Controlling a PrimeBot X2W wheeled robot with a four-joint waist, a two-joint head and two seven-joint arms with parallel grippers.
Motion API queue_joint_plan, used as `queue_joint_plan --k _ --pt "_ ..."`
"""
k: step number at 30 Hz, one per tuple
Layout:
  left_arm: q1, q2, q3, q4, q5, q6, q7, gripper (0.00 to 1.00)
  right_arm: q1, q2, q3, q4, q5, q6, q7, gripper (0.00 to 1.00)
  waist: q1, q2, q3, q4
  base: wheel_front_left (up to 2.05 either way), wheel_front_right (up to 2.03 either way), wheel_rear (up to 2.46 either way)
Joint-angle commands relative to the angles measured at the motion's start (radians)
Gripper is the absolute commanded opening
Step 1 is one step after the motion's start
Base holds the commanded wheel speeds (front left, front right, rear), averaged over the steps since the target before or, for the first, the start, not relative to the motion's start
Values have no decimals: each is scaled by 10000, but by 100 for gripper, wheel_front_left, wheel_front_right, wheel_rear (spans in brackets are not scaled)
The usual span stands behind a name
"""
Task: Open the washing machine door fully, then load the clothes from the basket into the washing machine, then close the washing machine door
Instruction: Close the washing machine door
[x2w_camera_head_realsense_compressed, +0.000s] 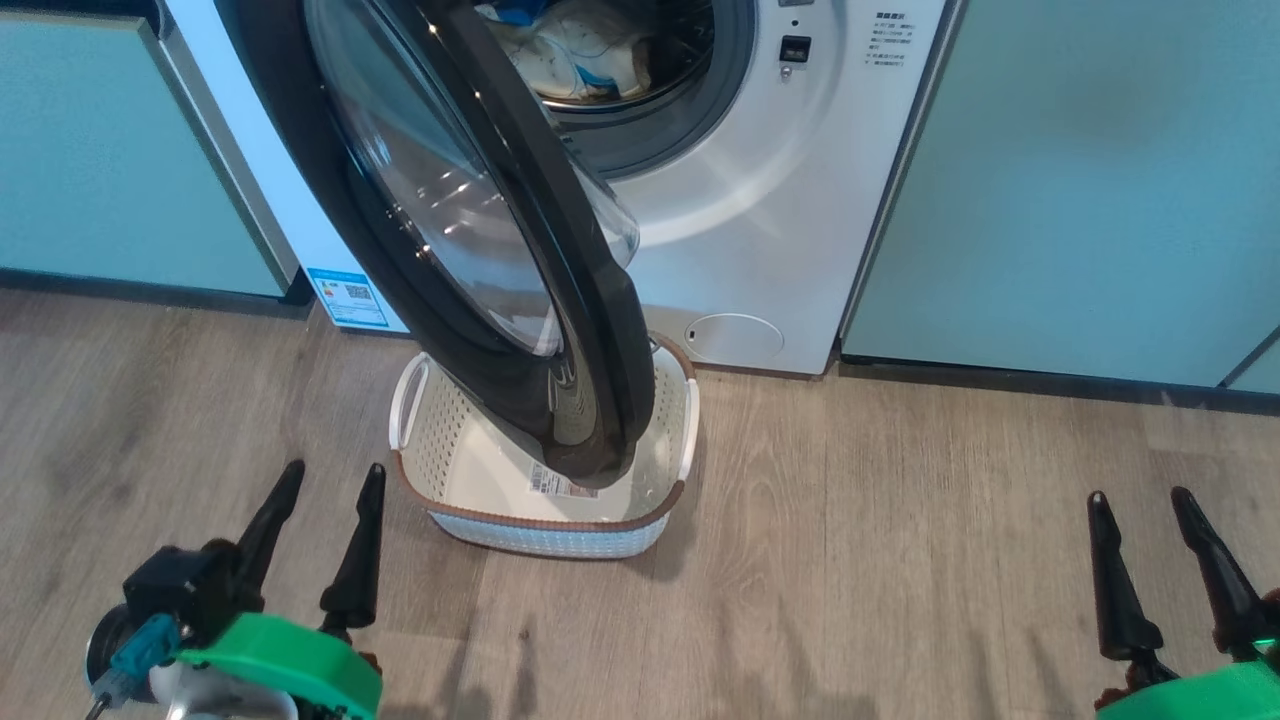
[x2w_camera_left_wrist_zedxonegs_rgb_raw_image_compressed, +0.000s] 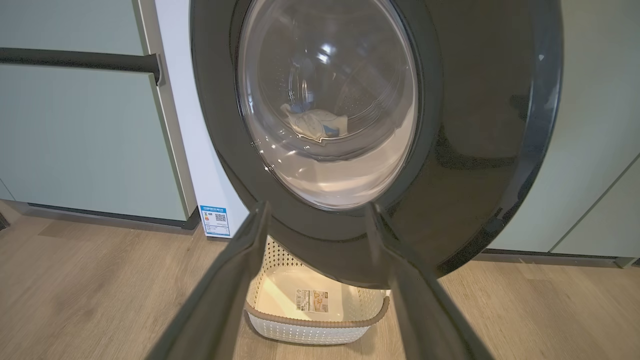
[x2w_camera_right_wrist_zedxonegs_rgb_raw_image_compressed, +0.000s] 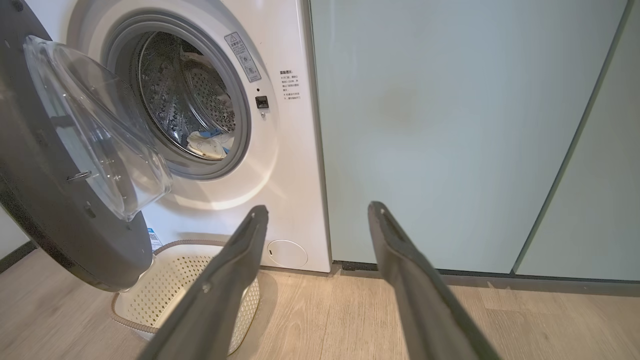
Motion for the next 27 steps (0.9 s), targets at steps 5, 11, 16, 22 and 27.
queue_joint_plan --k 5,11,16,22,27 --pt "-197 101 356 -325 7 108 22 100 -186 -114 250 -326 -105 -29 -4 100 0 -1 -36 -20 0 0 0" --pt "-195 65 269 -319 19 155 22 100 -165 -114 209 -321 -99 -29 16 0 0 -1 -59 11 0 0 0" --pt "-145 71 237 -327 37 210 -1 100 -79 -114 290 -328 -30 -29 101 0 0 -1 -121 -5 0 0 0" --pt "-130 97 202 -369 38 235 3 100 -16 -114 293 -301 33 -29 136 0 0 -1 -180 13 0 0 0" --pt "-190 103 110 -357 50 217 14 100 -80 -114 354 -232 59 -29 183 0 0 -1 -267 240 0 0 0"
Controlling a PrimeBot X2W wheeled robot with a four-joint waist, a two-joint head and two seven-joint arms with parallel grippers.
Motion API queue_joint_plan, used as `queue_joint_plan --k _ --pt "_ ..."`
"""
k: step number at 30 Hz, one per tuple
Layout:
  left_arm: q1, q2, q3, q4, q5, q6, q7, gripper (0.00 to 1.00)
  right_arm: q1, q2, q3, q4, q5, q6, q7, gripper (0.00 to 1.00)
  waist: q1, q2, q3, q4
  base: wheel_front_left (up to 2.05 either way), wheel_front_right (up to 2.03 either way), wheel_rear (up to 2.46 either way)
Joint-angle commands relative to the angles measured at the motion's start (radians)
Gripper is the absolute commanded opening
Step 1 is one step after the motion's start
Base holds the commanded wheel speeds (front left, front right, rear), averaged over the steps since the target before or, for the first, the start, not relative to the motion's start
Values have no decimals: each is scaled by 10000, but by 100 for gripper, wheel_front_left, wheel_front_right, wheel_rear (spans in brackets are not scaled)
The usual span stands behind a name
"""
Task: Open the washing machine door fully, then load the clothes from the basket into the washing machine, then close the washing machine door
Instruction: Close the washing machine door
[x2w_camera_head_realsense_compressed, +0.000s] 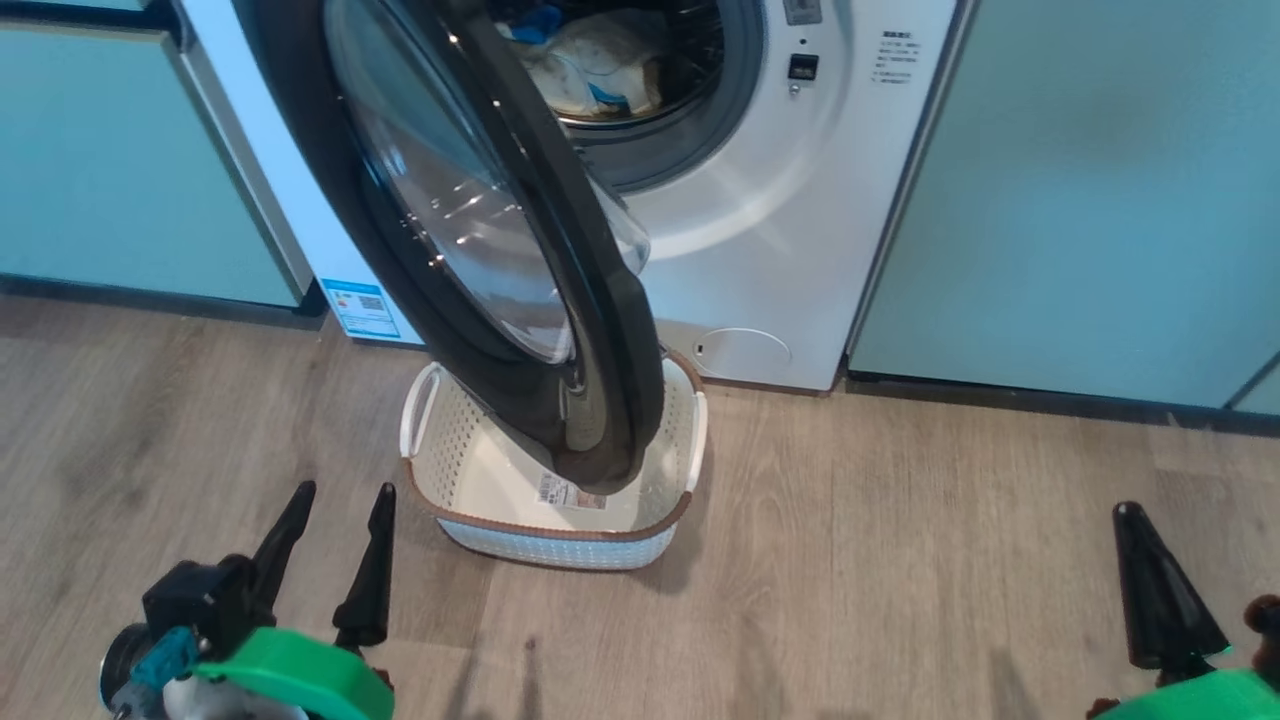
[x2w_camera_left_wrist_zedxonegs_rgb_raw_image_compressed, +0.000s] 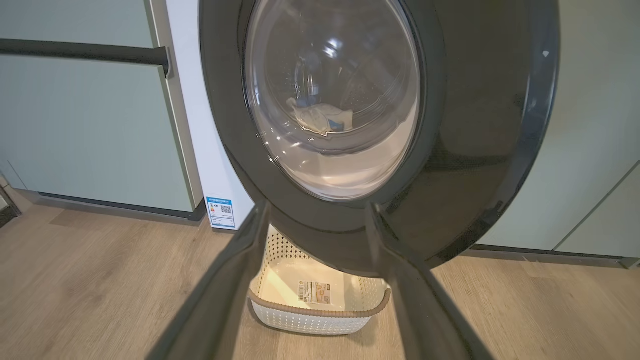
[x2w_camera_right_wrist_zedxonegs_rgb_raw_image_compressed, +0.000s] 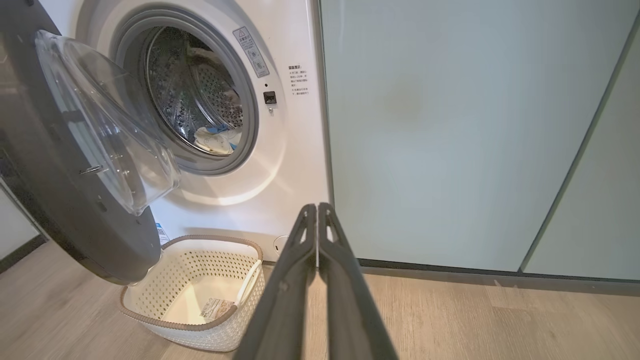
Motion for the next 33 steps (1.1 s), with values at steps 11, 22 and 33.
queue_joint_plan --k 11,22,33 --pt "-475 110 39 -192 44 -161 -63 100 -774 -120 813 270 62 -29 37 0 0 0 -301 1484 0 0 0" --pt "-715 6 -305 146 29 -314 -82 100 -2925 -120 1470 1479 137 -29 -311 0 0 0 -447 2925 0 0 0" --pt "-933 -31 -435 238 54 -342 -204 100 -6060 -120 2379 70 194 -29 -615 0 0 0 -419 3306 0 0 0"
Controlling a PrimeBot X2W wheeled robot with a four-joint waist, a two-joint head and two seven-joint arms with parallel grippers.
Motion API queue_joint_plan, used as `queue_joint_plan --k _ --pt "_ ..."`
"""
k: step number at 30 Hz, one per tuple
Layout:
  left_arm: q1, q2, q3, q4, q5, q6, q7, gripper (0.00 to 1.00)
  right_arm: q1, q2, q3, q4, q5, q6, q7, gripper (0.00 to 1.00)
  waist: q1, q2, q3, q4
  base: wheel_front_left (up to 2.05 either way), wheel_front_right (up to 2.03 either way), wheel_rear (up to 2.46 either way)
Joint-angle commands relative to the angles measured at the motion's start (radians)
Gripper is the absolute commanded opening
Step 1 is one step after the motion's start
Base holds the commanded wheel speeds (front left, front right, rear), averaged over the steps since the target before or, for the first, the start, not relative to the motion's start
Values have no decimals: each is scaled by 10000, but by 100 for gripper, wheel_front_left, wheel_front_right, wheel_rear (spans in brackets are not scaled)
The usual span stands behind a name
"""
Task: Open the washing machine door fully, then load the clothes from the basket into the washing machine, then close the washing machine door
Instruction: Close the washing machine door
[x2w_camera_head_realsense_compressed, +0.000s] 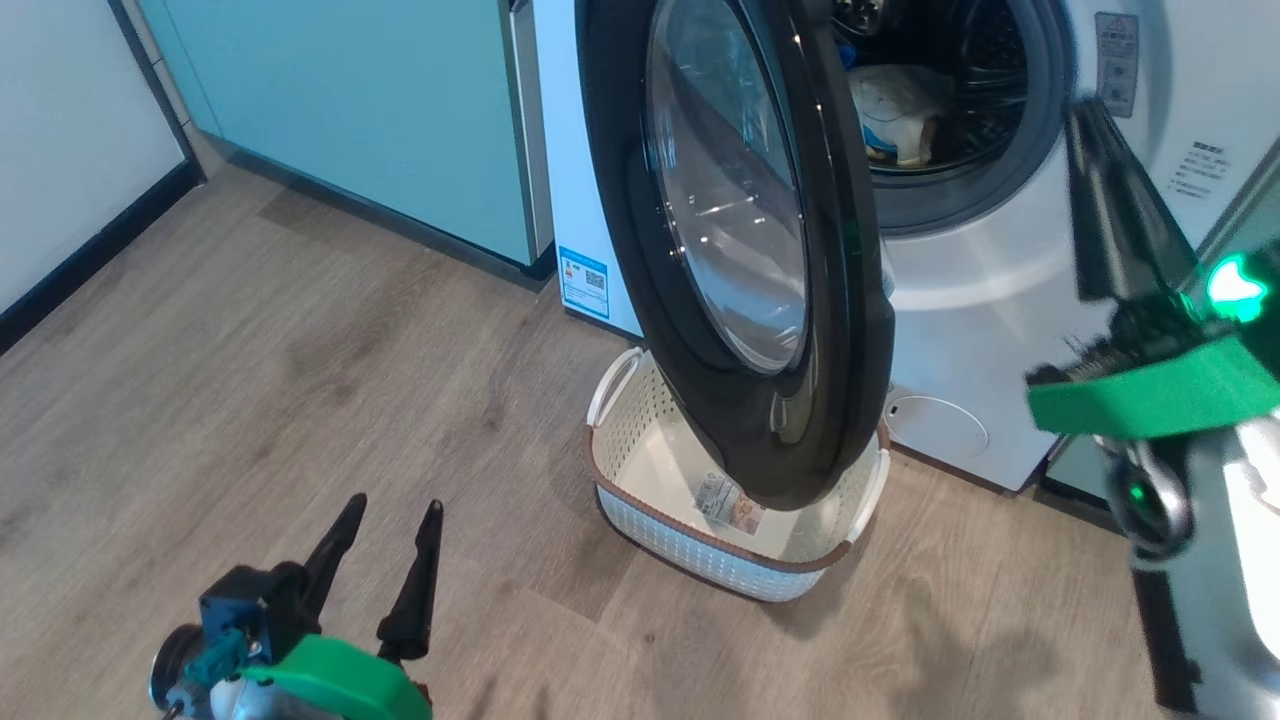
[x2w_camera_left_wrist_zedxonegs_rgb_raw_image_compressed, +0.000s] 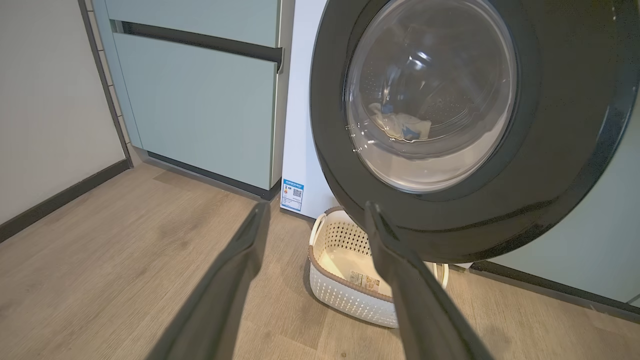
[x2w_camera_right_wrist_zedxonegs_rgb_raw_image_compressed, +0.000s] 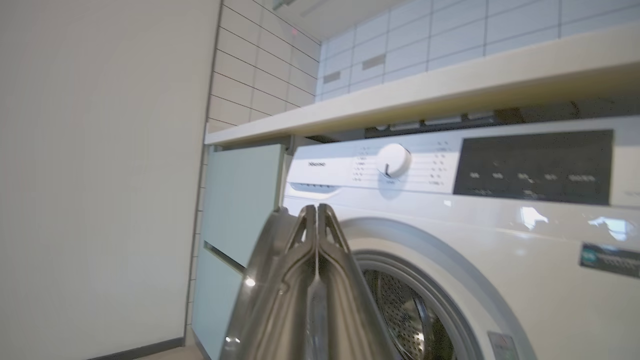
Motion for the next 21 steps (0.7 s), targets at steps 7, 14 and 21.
queue_joint_plan --k 7,14,21 --pt "-703 123 317 -256 81 68 -175 100 -794 13 2290 -1132 365 -29 623 0 0 0 124 95 0 0 0" --pt "-767 103 329 -221 75 118 -263 100 -16 13 3788 -999 711 -29 1194 0 0 0 285 68 0 0 0" --pt "-845 63 311 -198 5 111 -301 100 642 13 4448 -307 953 -29 1354 0 0 0 389 -25 0 0 0"
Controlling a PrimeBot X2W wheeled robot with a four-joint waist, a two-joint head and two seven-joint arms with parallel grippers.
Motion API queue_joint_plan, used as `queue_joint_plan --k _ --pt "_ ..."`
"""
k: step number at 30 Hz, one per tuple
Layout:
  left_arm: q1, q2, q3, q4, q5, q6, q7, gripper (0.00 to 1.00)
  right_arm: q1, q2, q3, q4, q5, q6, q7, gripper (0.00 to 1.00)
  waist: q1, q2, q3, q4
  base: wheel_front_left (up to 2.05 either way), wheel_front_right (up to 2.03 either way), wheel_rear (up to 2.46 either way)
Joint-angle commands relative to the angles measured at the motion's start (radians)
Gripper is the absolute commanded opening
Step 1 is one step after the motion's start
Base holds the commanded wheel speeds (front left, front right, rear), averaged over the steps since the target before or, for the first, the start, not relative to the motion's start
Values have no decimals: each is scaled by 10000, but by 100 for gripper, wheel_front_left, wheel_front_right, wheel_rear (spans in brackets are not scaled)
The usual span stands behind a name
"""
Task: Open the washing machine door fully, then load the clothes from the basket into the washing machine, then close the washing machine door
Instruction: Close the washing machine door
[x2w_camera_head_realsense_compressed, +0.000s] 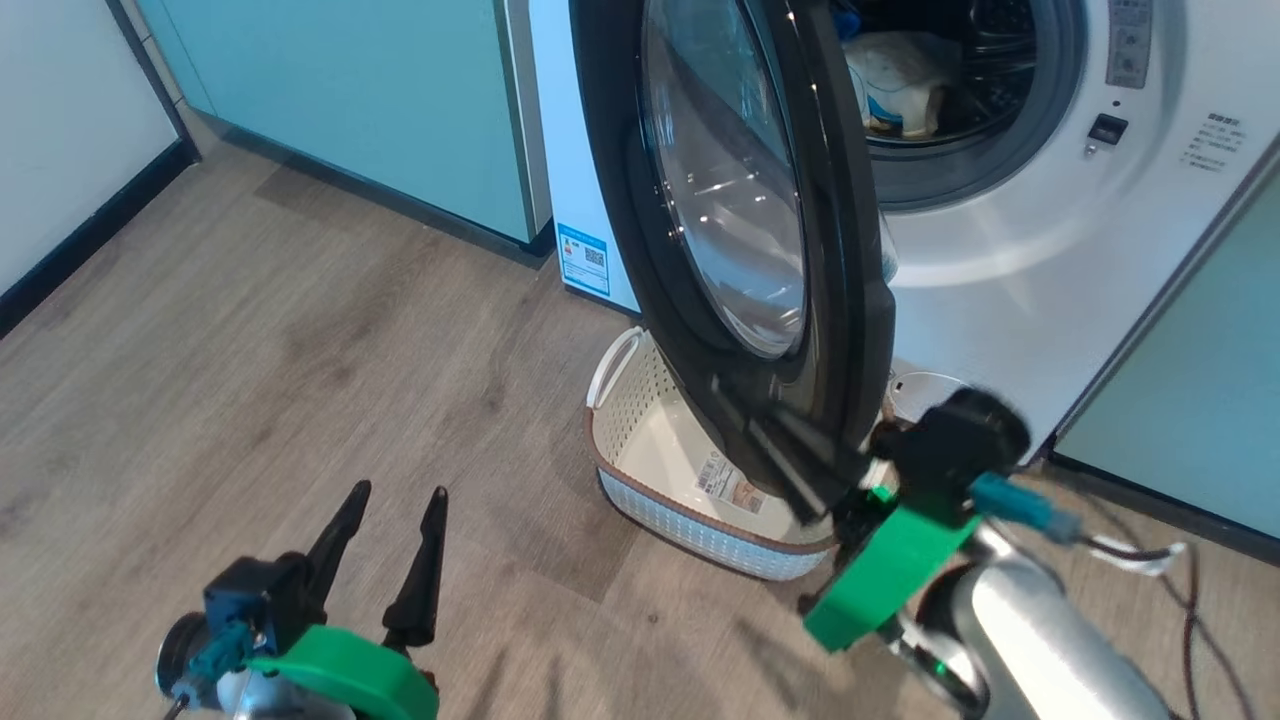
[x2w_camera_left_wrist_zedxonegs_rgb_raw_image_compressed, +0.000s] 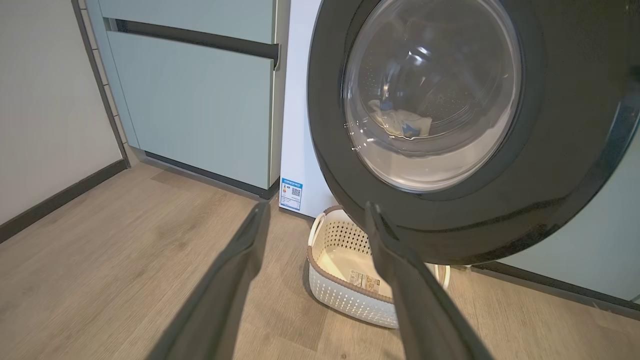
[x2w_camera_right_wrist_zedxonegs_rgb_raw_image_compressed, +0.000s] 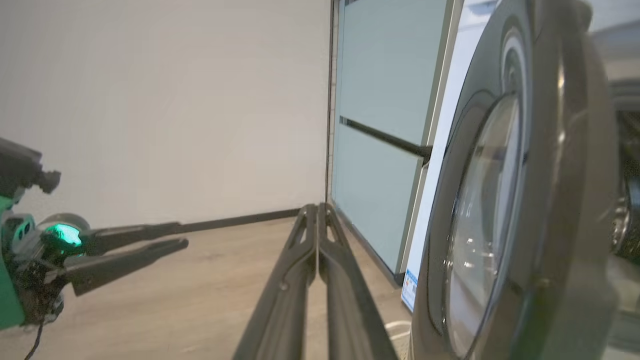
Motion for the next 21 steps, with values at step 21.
queue_joint_plan --k 21 --pt "-697 193 334 -194 -58 67 -83 100 -586 80 -177 2805 470 -29 -761 0 0 0 -110 -82 0 0 0"
